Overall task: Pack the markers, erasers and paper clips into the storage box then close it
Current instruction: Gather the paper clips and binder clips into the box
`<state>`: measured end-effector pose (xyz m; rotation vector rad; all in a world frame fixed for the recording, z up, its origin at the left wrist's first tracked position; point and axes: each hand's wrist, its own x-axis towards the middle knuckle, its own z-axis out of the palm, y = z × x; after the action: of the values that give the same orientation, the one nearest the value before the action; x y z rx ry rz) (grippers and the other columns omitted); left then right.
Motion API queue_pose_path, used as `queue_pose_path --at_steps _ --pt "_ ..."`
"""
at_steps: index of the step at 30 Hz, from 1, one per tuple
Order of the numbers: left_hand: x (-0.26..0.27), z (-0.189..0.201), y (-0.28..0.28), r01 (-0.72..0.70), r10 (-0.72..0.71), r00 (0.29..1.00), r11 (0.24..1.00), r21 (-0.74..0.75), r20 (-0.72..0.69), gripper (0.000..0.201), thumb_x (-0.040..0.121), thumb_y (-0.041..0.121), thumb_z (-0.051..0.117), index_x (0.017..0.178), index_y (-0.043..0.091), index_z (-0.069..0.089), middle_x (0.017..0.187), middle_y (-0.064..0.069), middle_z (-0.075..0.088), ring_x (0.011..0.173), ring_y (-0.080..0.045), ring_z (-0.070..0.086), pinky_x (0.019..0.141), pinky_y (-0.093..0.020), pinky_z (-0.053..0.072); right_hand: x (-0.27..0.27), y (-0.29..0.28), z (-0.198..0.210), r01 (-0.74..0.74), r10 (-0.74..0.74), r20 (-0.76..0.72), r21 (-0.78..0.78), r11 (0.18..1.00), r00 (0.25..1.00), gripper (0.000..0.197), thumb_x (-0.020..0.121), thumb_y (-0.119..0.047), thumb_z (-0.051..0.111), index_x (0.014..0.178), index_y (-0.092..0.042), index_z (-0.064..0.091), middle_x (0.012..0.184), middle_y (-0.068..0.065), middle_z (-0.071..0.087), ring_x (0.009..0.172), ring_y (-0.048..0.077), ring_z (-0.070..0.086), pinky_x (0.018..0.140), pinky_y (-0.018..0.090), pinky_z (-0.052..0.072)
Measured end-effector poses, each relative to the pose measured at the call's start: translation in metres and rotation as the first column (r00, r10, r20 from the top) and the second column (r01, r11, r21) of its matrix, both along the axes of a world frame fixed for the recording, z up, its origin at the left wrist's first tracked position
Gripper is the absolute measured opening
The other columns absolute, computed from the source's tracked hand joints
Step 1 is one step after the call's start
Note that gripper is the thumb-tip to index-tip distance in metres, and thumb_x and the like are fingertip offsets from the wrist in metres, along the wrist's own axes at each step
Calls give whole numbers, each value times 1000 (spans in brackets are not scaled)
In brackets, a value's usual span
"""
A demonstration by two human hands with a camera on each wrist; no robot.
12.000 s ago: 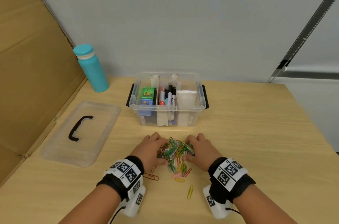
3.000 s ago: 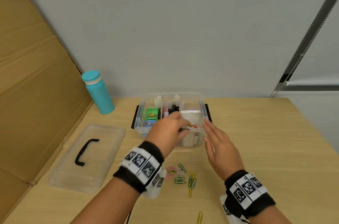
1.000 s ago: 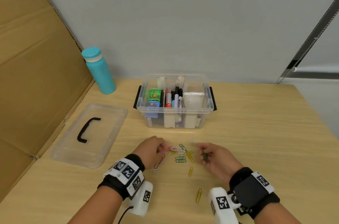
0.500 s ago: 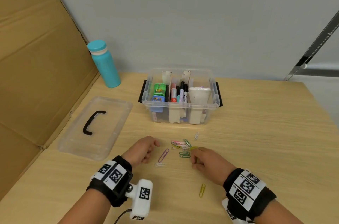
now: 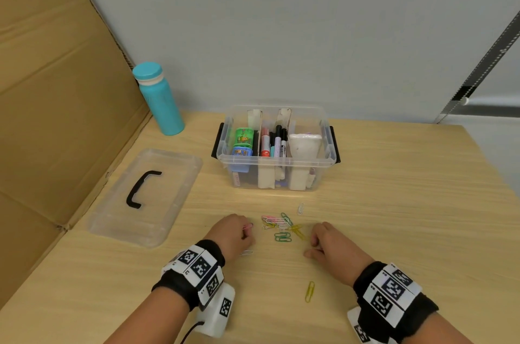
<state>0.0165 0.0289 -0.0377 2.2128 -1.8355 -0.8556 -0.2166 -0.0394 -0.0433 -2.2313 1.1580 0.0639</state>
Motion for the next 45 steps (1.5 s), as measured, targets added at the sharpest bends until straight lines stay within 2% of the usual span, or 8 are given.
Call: queue_pose_path --at_steps 5,23,27,30,34,38,40,45 --pt "5 2 2 -127 127 988 992 2 -93 22 87 24 63 96 18 43 92 9 49 85 -10 50 72 -20 35 -11 3 1 53 -53 -30 -10 999 998 16 90 -27 60 86 -18 47 93 -1 51 80 15 48 70 22 36" --pt "10 5 -10 -90 89 993 996 13 73 15 91 28 55 92 16 48 95 0 51 85 -16 49 82 -28 43 -12 4 15 40 -39 -6 80 996 999 20 90 -22 51 72 -20 43 76 -4 50 65 9 42 58 18 33" --pt "10 3 -7 -59 59 995 998 -2 80 16 92 31 53 91 17 45 97 1 42 81 -16 48 80 -26 42 -11 4 23 184 -523 387 644 743 759 15 81 -11 47 67 -11 43 62 8 47 51 15 37 45 24 28" --pt "8 1 -5 -34 37 993 999 -30 111 16 93 31 51 91 17 43 98 0 41 81 -17 49 81 -28 44 -9 6 21 83 -702 399 835 544 590 20 79 5 28 75 -11 39 56 10 43 47 16 32 41 23 20" --pt "9 4 -4 -26 28 996 999 -28 79 11 94 24 49 96 15 45 102 -4 56 92 -18 55 82 -27 45 -7 10 16 32 -599 391 820 572 699 21 75 5 30 85 -9 42 56 8 46 47 16 35 41 21 25" --pt "15 2 -2 -101 98 984 995 -17 -149 14 97 15 43 106 13 53 105 -1 58 85 -11 55 76 -21 44 -17 16 13 -83 -117 354 503 860 928 13 84 -11 52 77 -21 48 65 -10 47 54 4 41 54 19 36" --pt "14 7 0 -274 258 871 961 23 -418 19 98 10 37 94 14 55 84 4 54 68 -7 48 62 -17 38 -22 21 12 -148 32 304 368 918 952 22 83 -20 60 69 -27 45 64 -15 47 56 0 41 61 16 38" --pt "17 17 8 -522 468 275 806 279 -840 29 86 1 25 67 13 43 58 0 38 47 -11 33 43 -21 25 -27 25 6 -222 150 283 242 944 947 31 88 -24 60 65 -26 39 58 -15 45 55 1 39 61 16 38"
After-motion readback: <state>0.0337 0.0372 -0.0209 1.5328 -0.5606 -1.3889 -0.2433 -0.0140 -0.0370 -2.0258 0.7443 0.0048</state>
